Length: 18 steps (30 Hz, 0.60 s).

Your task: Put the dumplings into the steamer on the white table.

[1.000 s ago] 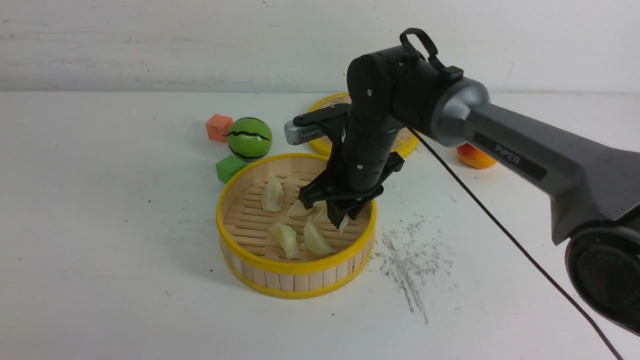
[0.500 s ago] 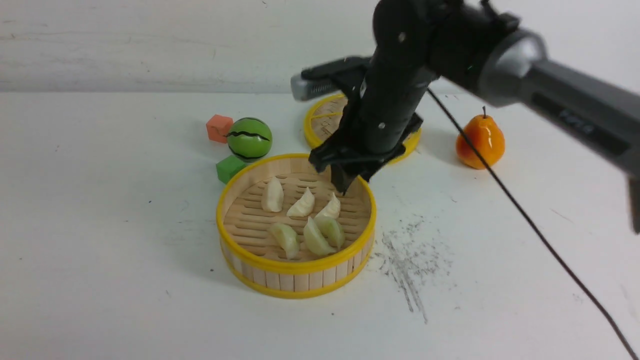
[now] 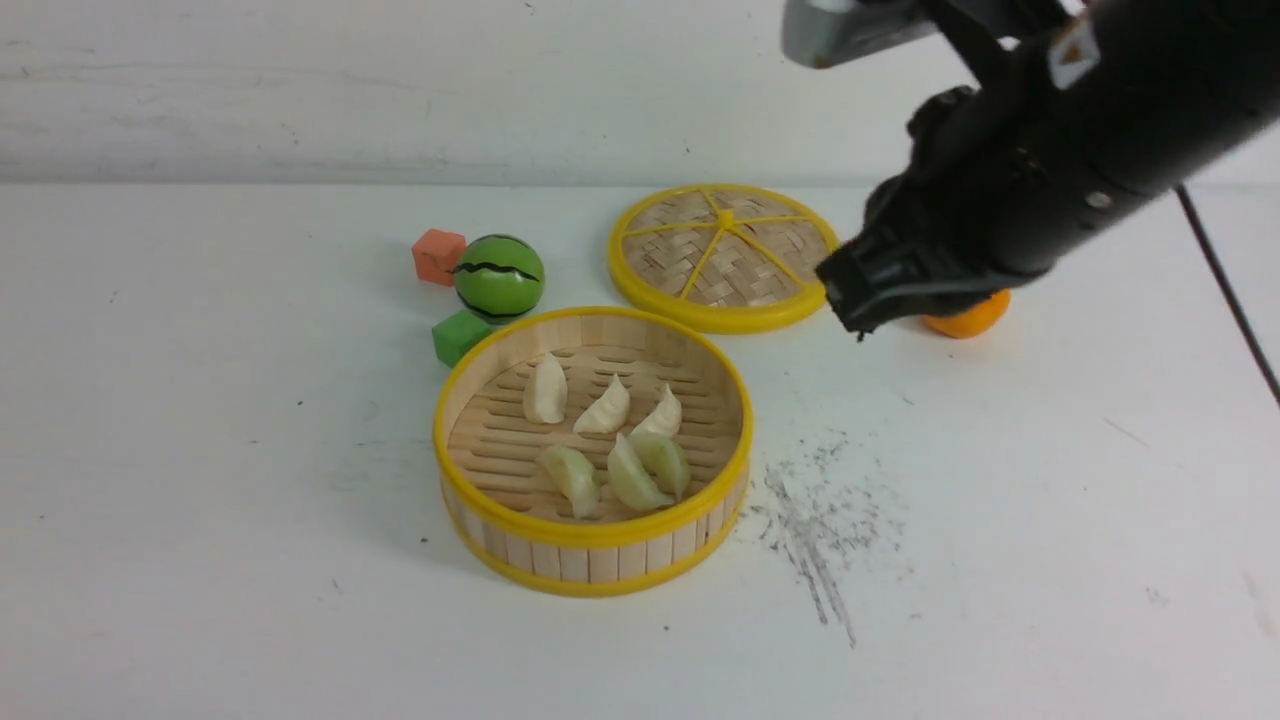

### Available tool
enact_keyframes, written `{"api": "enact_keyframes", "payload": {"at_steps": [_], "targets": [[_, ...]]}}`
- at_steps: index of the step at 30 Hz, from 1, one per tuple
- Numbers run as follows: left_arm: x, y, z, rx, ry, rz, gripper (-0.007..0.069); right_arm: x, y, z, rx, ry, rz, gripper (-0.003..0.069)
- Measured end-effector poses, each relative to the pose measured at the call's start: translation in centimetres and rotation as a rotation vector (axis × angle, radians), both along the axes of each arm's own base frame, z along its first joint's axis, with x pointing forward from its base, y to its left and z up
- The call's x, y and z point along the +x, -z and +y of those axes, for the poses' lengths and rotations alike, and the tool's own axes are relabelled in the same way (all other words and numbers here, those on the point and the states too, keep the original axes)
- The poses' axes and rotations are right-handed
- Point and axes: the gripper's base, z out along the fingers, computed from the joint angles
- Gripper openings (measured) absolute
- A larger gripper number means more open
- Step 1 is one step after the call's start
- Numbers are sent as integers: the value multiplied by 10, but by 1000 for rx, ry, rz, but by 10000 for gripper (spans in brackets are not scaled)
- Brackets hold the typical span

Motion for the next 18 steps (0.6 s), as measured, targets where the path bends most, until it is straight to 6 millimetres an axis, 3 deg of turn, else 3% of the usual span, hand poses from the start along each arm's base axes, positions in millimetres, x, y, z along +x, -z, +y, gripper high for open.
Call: {"api": "enact_keyframes", "payload": {"at_steps": [7, 12, 18], "targets": [[5, -8, 1, -64, -41, -102, 113, -71, -7, -41, 284, 0, -377, -21], [7, -9, 1, -57, -47, -99, 120, -117, 3, -72, 406, 38, -558, -19], [7, -9, 1, -59, -48, -99, 124, -139, 7, -88, 449, 54, -631, -17]]}}
